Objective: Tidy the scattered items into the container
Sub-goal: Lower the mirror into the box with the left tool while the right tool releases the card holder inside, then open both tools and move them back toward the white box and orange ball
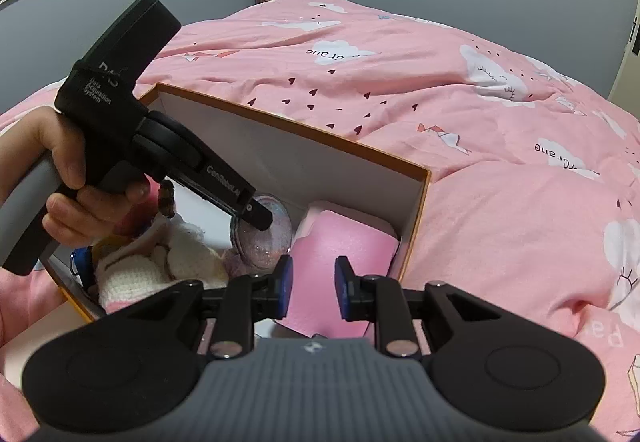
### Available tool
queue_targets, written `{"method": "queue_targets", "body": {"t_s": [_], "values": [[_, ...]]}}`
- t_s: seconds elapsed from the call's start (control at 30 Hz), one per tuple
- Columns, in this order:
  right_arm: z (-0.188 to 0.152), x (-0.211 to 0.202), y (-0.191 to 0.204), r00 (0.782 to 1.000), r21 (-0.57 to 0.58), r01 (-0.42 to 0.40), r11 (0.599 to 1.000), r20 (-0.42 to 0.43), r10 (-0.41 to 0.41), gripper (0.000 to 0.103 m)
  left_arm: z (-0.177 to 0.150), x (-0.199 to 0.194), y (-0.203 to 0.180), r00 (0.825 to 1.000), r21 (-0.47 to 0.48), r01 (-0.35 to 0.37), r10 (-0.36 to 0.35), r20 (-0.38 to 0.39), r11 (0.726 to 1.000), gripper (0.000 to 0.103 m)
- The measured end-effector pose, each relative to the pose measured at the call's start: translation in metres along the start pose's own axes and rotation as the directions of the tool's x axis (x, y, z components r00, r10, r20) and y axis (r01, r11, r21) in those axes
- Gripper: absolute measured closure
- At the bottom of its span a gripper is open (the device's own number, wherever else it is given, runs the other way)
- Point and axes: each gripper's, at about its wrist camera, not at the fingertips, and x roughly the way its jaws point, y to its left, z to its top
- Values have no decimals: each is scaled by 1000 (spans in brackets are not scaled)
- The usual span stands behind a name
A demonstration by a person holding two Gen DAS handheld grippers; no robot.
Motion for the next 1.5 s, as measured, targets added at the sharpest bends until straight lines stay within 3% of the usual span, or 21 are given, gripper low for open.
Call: {"method": "queue_targets", "body": {"t_s": [0.13, 0.3, 0.63, 0.9, 1.17, 1.37, 1.5], "values": [[-1, 0, 2, 1000, 1, -1, 1000, -3, 1, 78, -1, -1, 0, 999, 15, -46, 46, -1, 999, 71], [-4, 1, 4, 1000, 0, 0, 1000, -8, 0, 77, -3, -3, 0, 996, 42, -82, 83, -16, 996, 71], [-4, 3, 7, 1000, -5, -8, 1000, -16, 8, 76, -8, 6, 1, 995, 51, -90, 93, -44, 995, 71], [-6, 2, 9, 1000, 15, -10, 1000, -18, 10, 67, -10, -5, 1, 997, 55, -70, 71, -19, 996, 71], [-4, -16, 12, 999, 74, -19, 997, 29, 17, 48, -27, -65, -17, 988, 117, -88, 72, 137, 989, 71], [-16, -43, 21, 993, 144, -86, 986, 98, 72, 37, -69, -122, -28, 959, 124, -66, 28, 282, 990, 71], [-28, -58, 34, 988, 170, -123, 978, 114, 104, 34, -103, -145, -31, 936, 118, -87, 41, 349, 989, 69]]}}
